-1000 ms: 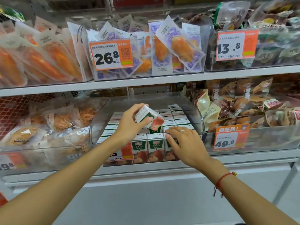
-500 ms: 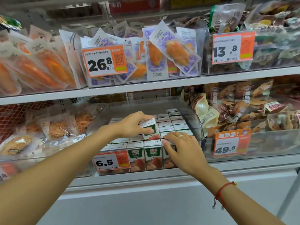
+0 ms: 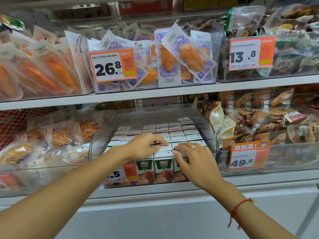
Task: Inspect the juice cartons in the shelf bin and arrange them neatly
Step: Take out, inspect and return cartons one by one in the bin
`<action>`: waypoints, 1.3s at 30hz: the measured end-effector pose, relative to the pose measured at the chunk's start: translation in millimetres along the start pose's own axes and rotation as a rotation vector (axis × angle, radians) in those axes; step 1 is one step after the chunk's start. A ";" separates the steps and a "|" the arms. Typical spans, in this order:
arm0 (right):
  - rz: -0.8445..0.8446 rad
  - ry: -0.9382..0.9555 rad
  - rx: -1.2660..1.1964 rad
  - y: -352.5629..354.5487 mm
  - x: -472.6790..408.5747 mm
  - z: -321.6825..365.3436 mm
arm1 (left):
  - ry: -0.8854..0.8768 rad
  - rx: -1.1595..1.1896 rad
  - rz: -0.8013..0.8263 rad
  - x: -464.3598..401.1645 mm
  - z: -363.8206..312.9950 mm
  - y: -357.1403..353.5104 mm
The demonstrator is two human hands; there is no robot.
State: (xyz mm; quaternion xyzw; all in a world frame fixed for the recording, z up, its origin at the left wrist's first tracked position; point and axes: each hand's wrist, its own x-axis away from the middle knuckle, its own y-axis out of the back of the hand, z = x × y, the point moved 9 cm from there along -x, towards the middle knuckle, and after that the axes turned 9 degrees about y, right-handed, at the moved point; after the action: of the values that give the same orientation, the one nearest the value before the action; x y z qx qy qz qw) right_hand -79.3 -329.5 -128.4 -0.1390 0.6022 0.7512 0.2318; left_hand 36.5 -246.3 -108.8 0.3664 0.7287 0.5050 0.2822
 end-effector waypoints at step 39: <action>0.117 -0.011 0.135 -6.5 -8.6 -0.7 | 0.057 -0.401 0.192 -55.0 14.7 12.5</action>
State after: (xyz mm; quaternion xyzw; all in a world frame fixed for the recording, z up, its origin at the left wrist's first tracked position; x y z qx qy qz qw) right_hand -68.7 -330.6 -129.8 -0.0835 0.6573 0.7218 0.2000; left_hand 82.6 -280.8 -99.6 0.3565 0.5830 0.6746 0.2793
